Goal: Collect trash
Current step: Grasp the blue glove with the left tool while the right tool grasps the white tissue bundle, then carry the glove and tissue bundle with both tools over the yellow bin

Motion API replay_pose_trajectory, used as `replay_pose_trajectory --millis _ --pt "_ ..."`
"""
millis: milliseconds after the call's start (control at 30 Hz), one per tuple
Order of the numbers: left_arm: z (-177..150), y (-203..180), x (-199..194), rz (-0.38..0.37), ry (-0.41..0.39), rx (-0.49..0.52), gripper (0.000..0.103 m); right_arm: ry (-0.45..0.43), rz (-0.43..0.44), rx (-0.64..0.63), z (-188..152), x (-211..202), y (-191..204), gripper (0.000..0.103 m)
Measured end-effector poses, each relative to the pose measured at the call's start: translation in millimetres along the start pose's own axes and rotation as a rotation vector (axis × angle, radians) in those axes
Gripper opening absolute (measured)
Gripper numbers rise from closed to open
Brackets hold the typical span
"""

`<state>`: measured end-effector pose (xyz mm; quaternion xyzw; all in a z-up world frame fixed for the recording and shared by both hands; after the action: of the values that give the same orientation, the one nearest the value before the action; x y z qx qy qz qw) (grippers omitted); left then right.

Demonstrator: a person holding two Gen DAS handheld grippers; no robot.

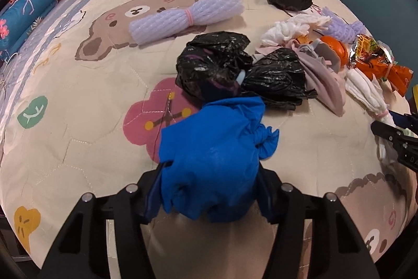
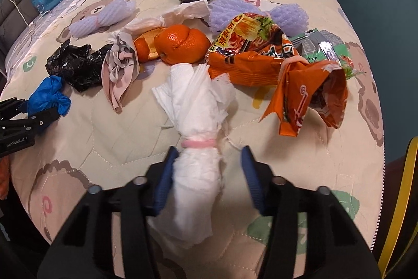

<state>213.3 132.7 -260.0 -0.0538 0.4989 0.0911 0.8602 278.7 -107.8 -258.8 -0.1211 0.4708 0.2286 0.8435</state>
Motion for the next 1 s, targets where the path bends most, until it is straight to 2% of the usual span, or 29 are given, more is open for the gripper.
replay_pose_trajectory --millis 67,167,267,500,600,667,1000 --pt "0.0 0.8 -1.8 0.029 -0.007 0.032 0.039 0.008 0.014 0.007 -0.7 -2.8 1.4 0.023" --pt "0.6 3.0 -2.1 0.037 -0.01 0.033 0.029 0.015 0.047 0.019 0.6 -6.5 6.8 0.019" --pt "1.0 5.5 -8.6 0.013 -0.014 -0.001 0.024 0.025 0.081 0.037 -0.3 -10.6 12.0 0.017" --pt "-5.2 -3.9 -45.7 -0.081 -0.031 -0.01 0.024 0.011 0.195 0.082 0.2 -57.0 19.7 0.017" --pt "-4.3 -13.7 -65.8 -0.152 -0.036 -0.024 0.024 0.012 0.223 0.091 -3.1 -78.3 17.0 0.017" --pt "-2.5 -19.3 -75.9 -0.166 -0.051 -0.014 0.024 0.017 0.239 0.105 -6.6 -90.7 12.7 0.017" --pt "15.8 -72.2 -123.4 -0.256 -0.114 0.05 0.023 -0.072 0.179 0.154 -22.8 -158.7 -39.9 0.017"
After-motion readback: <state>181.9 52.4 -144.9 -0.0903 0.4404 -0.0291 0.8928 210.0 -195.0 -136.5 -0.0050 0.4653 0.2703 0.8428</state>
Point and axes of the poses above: each gripper's, at about its wrist camera, not at the fingertips, and x roughly the way its jaws point, y to its left, z to its top, the point moved 10 cm from there along x, roughly the way its jaws point, and after that the axes turned 5 degrees about -y, right-handed, at the moved point
